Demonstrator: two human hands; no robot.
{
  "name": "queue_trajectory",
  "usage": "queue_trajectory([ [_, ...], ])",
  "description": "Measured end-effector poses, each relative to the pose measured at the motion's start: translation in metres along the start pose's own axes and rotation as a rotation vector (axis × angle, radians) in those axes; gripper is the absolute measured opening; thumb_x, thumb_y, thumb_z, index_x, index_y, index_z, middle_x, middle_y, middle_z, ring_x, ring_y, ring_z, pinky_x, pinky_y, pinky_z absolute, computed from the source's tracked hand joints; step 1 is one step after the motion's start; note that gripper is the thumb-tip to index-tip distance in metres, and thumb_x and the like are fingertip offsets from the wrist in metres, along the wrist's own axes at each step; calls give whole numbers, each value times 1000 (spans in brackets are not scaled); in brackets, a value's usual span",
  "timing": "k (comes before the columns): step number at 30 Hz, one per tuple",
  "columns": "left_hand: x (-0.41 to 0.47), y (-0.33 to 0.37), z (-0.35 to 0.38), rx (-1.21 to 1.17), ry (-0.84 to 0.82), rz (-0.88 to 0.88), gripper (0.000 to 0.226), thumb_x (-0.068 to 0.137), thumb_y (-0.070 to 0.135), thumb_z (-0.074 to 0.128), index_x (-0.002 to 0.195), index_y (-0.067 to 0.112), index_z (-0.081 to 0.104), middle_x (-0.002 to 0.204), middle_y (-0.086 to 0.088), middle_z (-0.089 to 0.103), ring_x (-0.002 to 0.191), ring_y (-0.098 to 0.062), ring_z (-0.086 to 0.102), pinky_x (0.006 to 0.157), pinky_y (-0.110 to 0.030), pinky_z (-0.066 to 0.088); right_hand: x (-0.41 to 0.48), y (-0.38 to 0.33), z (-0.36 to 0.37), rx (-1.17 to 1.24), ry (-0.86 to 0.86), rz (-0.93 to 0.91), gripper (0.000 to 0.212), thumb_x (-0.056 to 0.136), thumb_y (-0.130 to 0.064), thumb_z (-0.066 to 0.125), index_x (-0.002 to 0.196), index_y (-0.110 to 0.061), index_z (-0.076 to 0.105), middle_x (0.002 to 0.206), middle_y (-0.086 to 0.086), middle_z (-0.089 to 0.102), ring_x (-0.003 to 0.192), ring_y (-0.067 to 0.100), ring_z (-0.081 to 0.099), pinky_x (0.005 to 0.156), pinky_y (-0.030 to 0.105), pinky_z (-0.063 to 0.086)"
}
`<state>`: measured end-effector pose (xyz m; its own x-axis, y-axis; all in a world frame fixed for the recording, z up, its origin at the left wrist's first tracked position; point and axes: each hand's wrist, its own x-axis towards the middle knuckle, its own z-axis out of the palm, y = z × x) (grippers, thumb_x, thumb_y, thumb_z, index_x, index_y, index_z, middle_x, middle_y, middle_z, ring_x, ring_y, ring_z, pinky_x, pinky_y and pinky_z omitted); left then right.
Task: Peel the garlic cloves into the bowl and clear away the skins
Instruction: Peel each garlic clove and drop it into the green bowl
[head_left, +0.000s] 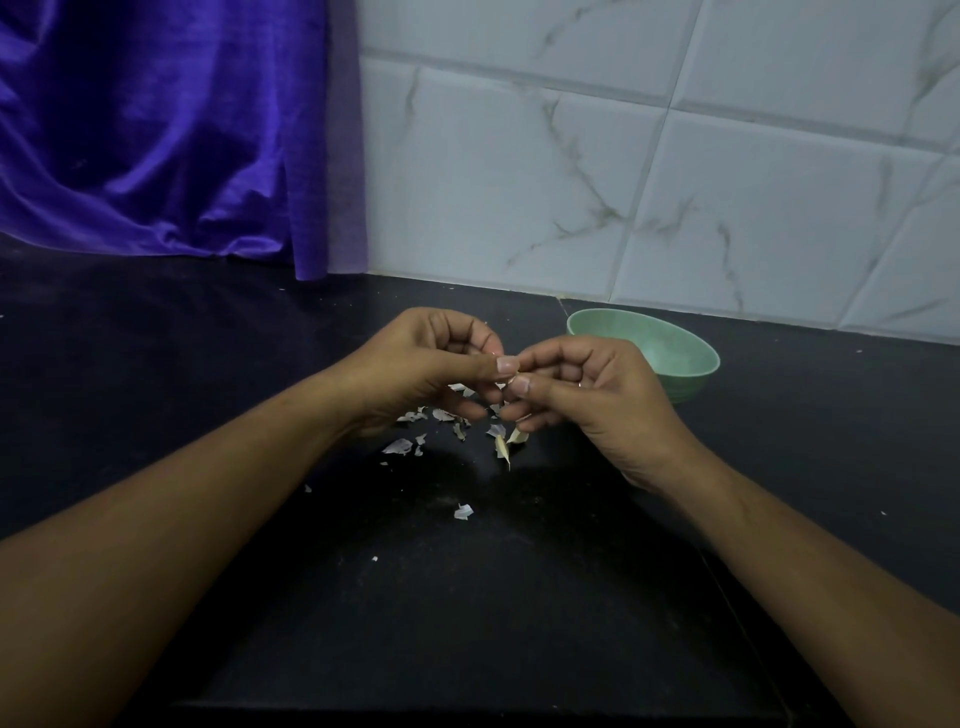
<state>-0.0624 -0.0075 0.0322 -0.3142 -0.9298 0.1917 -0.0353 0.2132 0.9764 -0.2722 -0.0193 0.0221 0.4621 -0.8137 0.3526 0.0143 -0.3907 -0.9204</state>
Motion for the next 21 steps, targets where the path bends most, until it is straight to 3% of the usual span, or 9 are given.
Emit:
queue_trajectory([
  [8, 0, -3, 7, -16, 56, 76, 12, 92, 13, 73, 93, 4, 67, 77, -8, 70, 72, -14, 70, 63, -26, 60, -1, 0, 5, 47, 97, 30, 12, 93, -5, 70, 104, 1, 71, 93, 21, 78, 84, 32, 77, 74, 35, 64],
  [15, 1, 3, 2, 55, 61, 91, 16, 87, 20, 76, 94, 6, 70, 80, -7, 72, 74, -14, 68, 67, -29, 59, 3, -3, 19, 463, 134, 216, 20, 86, -7, 69, 106, -3, 66, 87, 14, 75, 72, 17, 74, 63, 28, 61],
  [21, 3, 4, 2, 136, 64, 156, 8, 92, 12, 75, 93, 5, 69, 78, -10, 71, 67, -13, 66, 59, -25, 56, 2, -4, 18, 579, 86, 310, 17, 88, -10, 65, 104, -5, 69, 85, 6, 72, 70, 12, 70, 59, 23, 59],
])
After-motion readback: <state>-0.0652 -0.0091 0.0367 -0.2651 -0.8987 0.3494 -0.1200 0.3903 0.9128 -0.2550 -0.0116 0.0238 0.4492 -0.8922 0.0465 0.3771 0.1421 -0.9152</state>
